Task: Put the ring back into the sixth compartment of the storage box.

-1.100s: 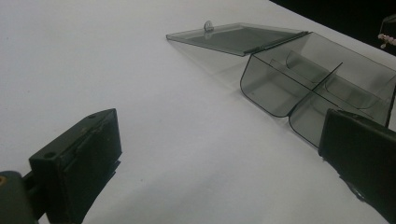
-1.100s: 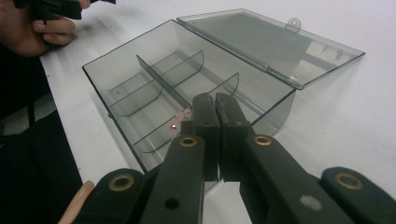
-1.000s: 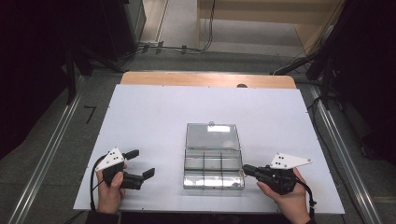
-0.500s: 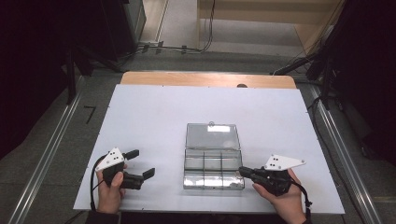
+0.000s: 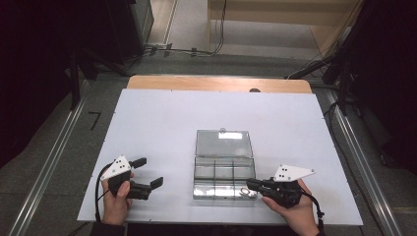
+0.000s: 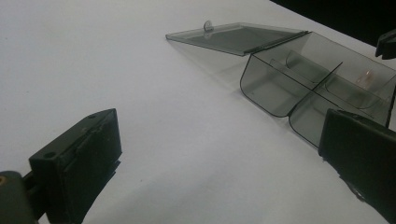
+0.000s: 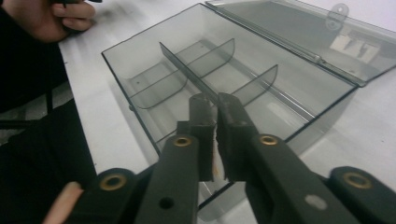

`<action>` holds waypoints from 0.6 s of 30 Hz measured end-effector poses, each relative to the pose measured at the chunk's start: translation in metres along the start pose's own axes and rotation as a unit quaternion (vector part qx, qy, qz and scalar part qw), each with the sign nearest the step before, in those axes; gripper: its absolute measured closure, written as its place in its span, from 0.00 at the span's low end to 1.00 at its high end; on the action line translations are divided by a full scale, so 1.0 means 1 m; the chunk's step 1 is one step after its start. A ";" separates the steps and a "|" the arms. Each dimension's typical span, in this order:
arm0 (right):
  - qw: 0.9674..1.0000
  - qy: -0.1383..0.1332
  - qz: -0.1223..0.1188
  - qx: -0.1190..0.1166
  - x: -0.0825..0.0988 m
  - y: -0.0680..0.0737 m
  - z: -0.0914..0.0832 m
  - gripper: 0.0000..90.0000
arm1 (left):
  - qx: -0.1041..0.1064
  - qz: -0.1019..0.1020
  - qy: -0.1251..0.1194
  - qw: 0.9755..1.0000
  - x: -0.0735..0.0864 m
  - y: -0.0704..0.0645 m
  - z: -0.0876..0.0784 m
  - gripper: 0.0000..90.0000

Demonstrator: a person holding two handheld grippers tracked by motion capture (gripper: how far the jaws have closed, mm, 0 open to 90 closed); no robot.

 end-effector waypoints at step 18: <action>0.999 -0.038 0.033 -0.001 -0.013 -0.002 -0.009 0.17 | -0.001 -0.002 -0.001 1.000 0.000 0.000 0.000 0.00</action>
Point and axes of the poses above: each handheld gripper's, and its own axes: z roughly forward along the jaws, x roughly out of its underside, y roughly to its left, the point moved 4 cm from there along z, roughly forward along the jaws, and after that the axes turned 4 degrees about -z, right-handed, at the moved point
